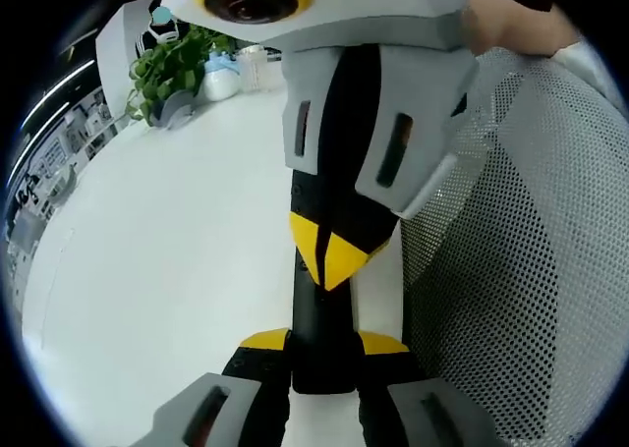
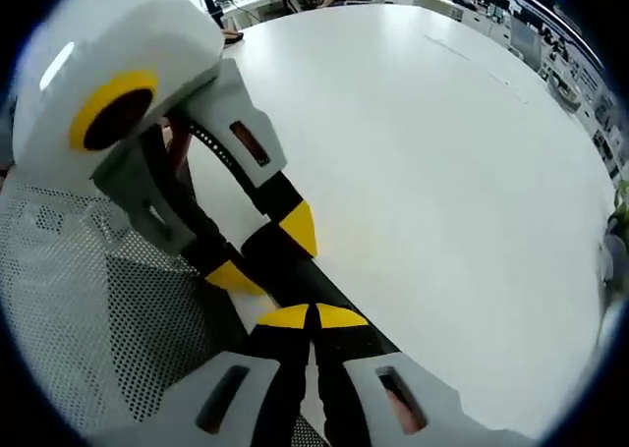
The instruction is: Press the specified remote control buttons in sequence, fully releasing each button before pressing the next.
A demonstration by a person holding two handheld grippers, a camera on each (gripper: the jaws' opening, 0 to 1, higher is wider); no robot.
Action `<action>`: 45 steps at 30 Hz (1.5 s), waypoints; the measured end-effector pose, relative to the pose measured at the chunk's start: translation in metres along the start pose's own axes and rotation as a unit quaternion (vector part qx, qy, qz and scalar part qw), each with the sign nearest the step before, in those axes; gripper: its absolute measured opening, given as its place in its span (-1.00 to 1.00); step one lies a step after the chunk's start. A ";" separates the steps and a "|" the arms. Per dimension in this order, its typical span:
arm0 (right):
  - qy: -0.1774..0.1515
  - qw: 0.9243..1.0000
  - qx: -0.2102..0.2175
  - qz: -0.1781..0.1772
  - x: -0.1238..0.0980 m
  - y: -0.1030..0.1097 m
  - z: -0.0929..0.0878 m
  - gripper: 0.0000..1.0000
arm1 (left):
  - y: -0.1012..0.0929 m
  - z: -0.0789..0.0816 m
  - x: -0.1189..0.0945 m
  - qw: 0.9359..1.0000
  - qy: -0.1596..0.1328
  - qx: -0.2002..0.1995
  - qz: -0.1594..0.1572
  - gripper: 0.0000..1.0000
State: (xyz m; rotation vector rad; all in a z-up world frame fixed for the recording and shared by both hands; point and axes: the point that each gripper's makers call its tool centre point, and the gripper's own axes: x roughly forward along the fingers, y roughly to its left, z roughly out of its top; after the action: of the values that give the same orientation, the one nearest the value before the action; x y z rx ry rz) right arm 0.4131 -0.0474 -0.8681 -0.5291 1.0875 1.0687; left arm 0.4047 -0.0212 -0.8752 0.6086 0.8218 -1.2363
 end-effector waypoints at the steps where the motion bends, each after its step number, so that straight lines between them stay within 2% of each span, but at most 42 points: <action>1: -0.002 1.000 -0.001 0.001 0.000 0.000 0.000 -1.00 | 0.000 -0.001 -0.001 1.000 0.000 -0.002 0.000 -0.51; 15: -0.012 1.000 0.005 0.014 0.000 0.000 0.001 -1.00 | 0.000 -0.007 -0.005 1.000 -0.006 -0.012 -0.001 -0.52; 21: -0.011 0.999 0.042 0.027 -0.001 -0.001 0.001 -1.00 | 0.000 -0.007 -0.005 1.000 -0.006 -0.011 0.000 -0.52; 29: -0.016 0.999 0.008 0.027 -0.001 0.004 0.007 -1.00 | 0.000 -0.007 -0.005 1.000 0.000 -0.004 0.000 -0.52; 33: -0.024 0.999 0.004 0.033 -0.001 0.007 0.010 -1.00 | 0.000 -0.007 -0.005 1.000 0.001 -0.004 0.000 -0.52; 45: -0.017 0.999 -0.015 0.032 0.004 0.009 0.009 -1.00 | -0.001 -0.007 -0.005 1.000 0.003 -0.001 0.000 -0.52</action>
State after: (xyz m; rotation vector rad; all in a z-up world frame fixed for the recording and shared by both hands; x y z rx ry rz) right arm 0.4093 -0.0346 -0.8668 -0.5015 1.0650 1.1482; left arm 0.4022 -0.0131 -0.8755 0.6115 0.8269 -1.2339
